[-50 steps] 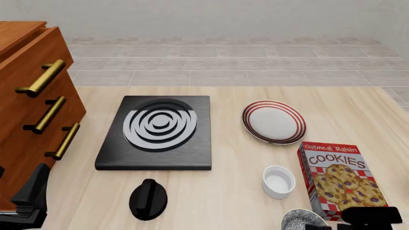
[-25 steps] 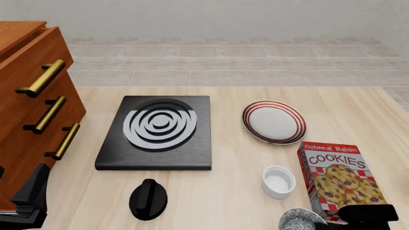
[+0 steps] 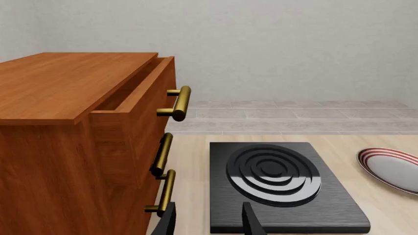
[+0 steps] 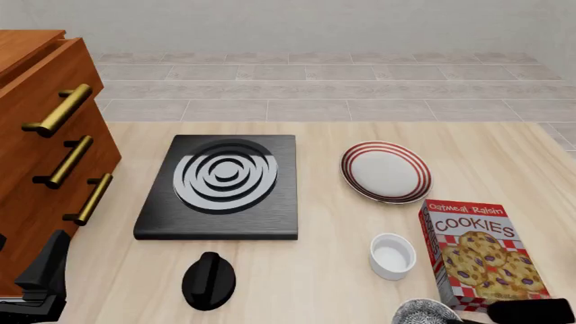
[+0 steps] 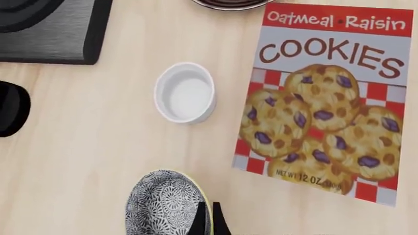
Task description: Pick the akita bowl next to the ramekin and place it on the plate.
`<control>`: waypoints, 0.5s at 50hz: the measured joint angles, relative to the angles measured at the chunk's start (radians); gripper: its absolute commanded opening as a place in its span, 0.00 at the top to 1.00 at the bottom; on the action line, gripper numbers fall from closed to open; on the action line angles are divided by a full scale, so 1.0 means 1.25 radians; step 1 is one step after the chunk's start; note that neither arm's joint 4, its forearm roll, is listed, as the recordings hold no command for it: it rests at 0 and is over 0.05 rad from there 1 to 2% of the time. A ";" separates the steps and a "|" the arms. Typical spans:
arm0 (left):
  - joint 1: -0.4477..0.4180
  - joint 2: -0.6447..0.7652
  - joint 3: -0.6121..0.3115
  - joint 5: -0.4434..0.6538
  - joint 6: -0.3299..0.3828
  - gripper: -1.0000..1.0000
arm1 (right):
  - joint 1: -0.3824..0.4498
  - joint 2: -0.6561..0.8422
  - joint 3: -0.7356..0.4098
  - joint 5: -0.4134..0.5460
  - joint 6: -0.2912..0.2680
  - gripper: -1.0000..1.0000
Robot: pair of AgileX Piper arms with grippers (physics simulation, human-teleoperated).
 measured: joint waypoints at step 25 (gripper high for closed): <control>0.000 0.000 0.000 0.000 0.000 0.00 | 0.045 -0.121 -0.068 0.126 0.065 1.00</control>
